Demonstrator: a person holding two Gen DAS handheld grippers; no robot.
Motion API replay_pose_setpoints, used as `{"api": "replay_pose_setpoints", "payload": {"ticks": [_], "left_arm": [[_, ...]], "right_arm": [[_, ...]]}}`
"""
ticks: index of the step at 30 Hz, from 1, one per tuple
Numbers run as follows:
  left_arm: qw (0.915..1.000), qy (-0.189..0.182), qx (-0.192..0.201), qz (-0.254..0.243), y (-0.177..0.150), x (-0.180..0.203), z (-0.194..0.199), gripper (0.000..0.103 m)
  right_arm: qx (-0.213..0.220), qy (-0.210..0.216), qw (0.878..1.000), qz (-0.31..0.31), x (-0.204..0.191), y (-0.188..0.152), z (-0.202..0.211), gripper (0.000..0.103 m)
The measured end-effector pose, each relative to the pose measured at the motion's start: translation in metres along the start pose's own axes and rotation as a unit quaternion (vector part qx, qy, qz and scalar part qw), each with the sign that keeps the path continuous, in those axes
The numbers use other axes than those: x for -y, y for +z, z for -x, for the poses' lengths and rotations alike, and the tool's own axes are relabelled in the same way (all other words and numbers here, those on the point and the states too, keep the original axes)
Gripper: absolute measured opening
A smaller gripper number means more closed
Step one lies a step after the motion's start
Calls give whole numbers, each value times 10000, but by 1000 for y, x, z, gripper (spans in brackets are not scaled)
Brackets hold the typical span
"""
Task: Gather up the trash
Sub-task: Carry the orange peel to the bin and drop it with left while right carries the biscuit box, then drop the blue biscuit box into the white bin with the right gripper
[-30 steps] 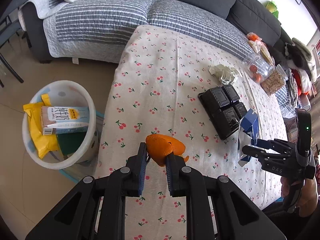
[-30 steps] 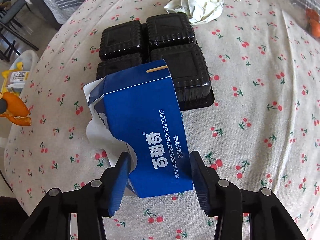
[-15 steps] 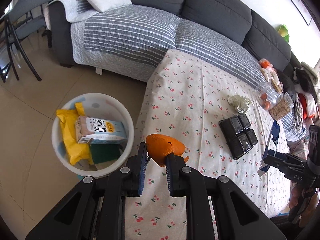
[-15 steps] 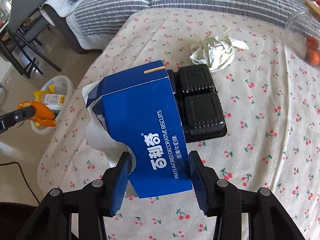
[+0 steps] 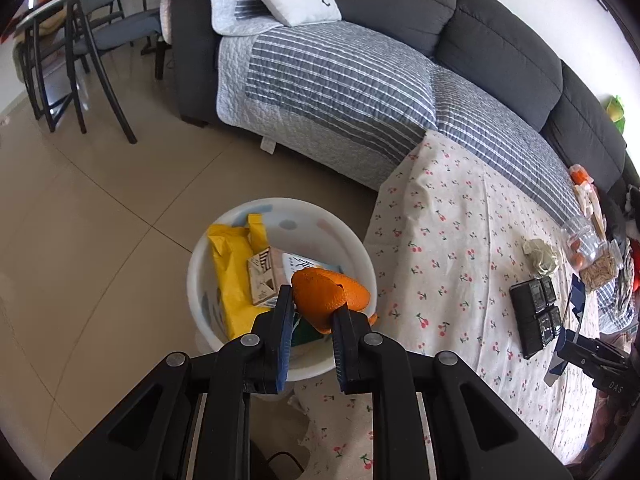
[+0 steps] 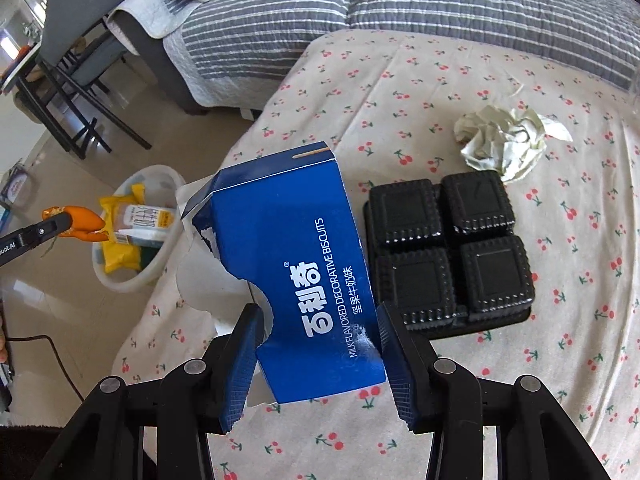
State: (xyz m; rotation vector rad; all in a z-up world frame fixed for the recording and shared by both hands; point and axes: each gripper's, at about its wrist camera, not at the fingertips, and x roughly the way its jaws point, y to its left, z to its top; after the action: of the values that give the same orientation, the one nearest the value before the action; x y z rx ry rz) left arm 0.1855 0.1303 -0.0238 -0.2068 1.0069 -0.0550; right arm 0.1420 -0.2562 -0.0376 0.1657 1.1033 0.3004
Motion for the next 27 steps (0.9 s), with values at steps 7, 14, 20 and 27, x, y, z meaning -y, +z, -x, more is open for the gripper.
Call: {"api": "replay_pose_setpoints", "payload": {"ticks": [7,14,20,27], "left_arm": [[9990,365,-223,113,6,-27,-18,39],[9987,213,-236,395,2,-50,-7,63],[9973,495,-258,475,-3,-71,6,72],[9945,942,-215,408,-6,-95,17,91]], "right_arm": [[-52,140,9997,181,-28,10,-22,51],[-147,225,9990,367,-54,16,-41,51],[-277,298,9966,720,-92,27,-60,51],[-510,538,9924,979,-147,49,-104,51]]}}
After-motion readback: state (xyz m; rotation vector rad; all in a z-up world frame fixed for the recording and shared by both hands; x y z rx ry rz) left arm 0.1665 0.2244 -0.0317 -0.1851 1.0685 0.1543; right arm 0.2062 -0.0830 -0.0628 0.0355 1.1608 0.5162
